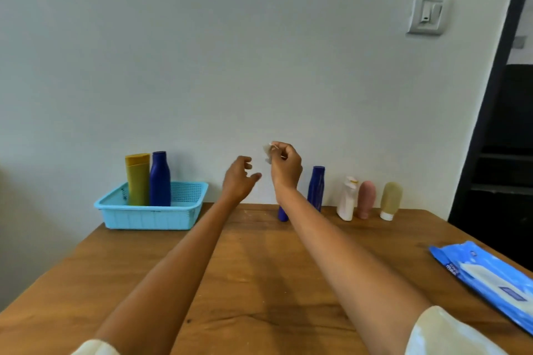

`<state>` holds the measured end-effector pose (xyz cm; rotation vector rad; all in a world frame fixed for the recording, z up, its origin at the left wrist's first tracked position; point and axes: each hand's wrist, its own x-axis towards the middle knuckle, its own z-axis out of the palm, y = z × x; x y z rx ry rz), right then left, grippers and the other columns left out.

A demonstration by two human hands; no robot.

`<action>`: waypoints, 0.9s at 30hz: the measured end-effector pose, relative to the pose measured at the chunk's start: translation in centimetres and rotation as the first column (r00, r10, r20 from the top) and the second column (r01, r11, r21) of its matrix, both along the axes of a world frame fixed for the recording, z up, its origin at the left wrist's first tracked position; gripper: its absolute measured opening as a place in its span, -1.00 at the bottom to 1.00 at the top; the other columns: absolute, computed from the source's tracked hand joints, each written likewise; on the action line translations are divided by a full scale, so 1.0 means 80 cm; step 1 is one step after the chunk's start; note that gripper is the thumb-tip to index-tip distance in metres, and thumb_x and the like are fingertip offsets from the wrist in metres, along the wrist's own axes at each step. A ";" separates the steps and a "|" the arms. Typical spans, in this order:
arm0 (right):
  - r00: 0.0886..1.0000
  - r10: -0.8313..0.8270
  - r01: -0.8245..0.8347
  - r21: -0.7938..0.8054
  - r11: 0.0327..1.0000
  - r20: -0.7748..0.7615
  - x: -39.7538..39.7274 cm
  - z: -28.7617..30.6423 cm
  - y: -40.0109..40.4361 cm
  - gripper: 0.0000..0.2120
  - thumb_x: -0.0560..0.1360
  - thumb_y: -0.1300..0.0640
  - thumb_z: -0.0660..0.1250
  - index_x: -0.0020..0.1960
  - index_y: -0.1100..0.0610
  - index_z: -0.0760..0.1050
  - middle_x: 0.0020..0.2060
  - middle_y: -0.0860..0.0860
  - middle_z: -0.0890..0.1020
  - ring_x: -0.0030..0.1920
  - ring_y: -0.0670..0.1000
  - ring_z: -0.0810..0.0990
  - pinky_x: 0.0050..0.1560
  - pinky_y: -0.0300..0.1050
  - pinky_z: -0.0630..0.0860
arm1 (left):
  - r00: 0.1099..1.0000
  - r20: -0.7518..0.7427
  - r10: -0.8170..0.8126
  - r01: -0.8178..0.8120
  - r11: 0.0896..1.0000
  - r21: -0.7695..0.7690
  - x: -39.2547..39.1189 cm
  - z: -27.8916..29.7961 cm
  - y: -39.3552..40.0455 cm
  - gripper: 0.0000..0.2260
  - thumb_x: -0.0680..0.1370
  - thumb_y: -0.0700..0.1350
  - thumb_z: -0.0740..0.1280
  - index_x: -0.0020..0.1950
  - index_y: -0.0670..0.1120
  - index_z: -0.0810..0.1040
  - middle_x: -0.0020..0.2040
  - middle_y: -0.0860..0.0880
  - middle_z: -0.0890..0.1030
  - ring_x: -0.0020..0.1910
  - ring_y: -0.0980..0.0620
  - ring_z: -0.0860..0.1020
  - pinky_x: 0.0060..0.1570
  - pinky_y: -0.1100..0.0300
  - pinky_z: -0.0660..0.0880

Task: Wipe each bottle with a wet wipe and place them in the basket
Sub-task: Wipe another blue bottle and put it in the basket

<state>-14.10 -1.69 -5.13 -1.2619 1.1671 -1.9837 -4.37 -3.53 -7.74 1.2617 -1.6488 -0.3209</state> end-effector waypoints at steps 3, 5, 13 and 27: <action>0.999 -0.040 0.040 0.001 0.999 -0.027 -0.050 0.003 -0.006 -0.87 0.55 0.18 0.28 0.04 0.17 0.56 -0.06 -0.05 0.60 -0.05 -0.07 0.58 -0.23 -0.43 0.51 | 0.990 -0.030 -0.136 0.139 0.981 0.134 -0.040 -0.002 -0.017 -0.47 0.52 -0.08 0.37 0.43 -0.17 0.28 0.33 -0.12 0.46 0.26 -0.07 0.45 0.16 0.13 0.41; 0.996 -0.070 0.071 0.030 0.997 -0.050 -0.082 -0.003 -0.015 -0.87 0.55 0.15 0.29 0.05 0.15 0.56 -0.06 -0.07 0.59 -0.01 -0.05 0.58 -0.06 -0.29 0.56 | 0.983 -0.023 -0.184 0.185 0.966 0.182 -0.055 0.005 -0.033 -0.43 0.52 -0.05 0.37 0.46 -0.16 0.24 0.37 -0.12 0.42 0.31 -0.07 0.41 0.22 0.10 0.39; 0.991 -0.120 0.122 0.031 0.992 -0.058 -0.135 -0.028 -0.038 -0.91 0.55 0.12 0.30 0.03 0.07 0.56 0.00 0.04 0.64 0.05 0.05 0.61 0.13 0.01 0.57 | 0.976 0.054 -0.212 0.196 0.958 0.209 -0.089 0.009 -0.072 -0.57 0.52 -0.10 0.37 0.34 -0.19 0.40 0.24 -0.15 0.52 0.23 -0.08 0.47 0.17 0.09 0.41; 0.990 0.030 -0.014 -0.112 0.994 0.138 -0.100 0.034 0.058 -0.89 0.54 0.20 0.29 -0.01 0.05 0.56 0.04 0.02 0.64 0.04 0.00 0.61 -0.10 -0.27 0.57 | 0.701 -0.500 -0.509 0.492 0.852 -0.178 -0.061 0.060 0.041 -0.78 0.57 -0.16 0.29 0.21 -0.10 0.53 0.08 -0.09 0.65 0.08 0.03 0.60 0.05 0.27 0.53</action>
